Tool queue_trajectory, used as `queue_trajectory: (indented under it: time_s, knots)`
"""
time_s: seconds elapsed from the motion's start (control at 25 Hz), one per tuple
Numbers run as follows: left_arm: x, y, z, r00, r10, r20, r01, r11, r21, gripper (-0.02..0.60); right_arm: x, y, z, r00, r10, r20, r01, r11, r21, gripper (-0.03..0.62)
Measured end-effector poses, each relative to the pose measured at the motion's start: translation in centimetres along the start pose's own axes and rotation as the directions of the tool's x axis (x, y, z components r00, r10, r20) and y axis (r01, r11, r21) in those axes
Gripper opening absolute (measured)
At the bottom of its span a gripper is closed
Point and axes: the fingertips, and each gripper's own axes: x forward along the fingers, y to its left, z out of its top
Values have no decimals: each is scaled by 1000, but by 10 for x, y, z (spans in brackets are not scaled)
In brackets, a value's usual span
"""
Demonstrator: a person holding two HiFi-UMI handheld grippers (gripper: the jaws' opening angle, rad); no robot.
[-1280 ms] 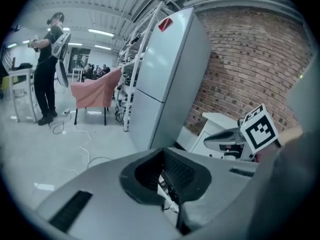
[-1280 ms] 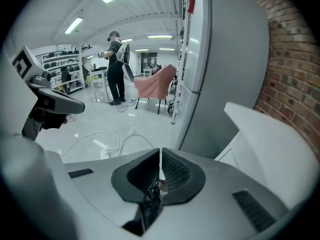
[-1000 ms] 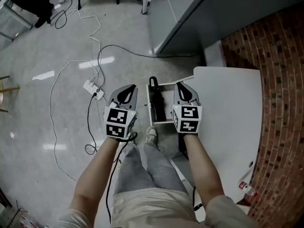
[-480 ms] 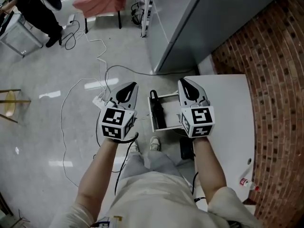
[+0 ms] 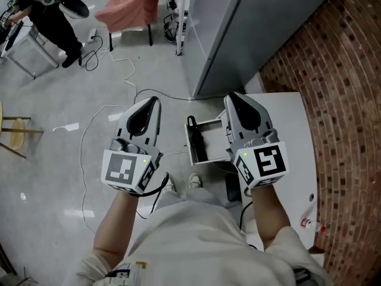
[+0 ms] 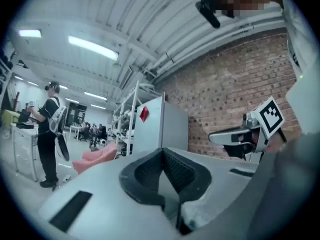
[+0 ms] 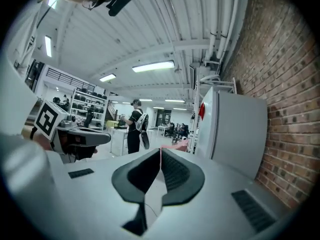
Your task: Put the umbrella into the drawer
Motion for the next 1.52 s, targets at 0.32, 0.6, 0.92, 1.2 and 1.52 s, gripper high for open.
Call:
queue_trajectory:
  time_s: [0.32,0.6,0.92,1.2,1.52]
  knots:
    - [-50,-20,48,998,6,55,-8,999,45,9,-44,21,61,992,50,113,-48,999,-22,14]
    - [-67,-35,68,998,-11,61,5,995,100,8,-68,31,82,984,54,173,-53,999,-11,14]
    - [-68,-59,55,998,-60,11,58,989,135,9,-81,40,62,989,74,126,-76,997,13,8]
    - [-63,-72,45,995,-100,-15,101,986,134,9,-79,29,44,996,43,79,-45,999,21,8]
    - [-62,-74,51,994,-108,-9,108,987,122,9,-81,34,51,995,55,89,-56,998,7,8]
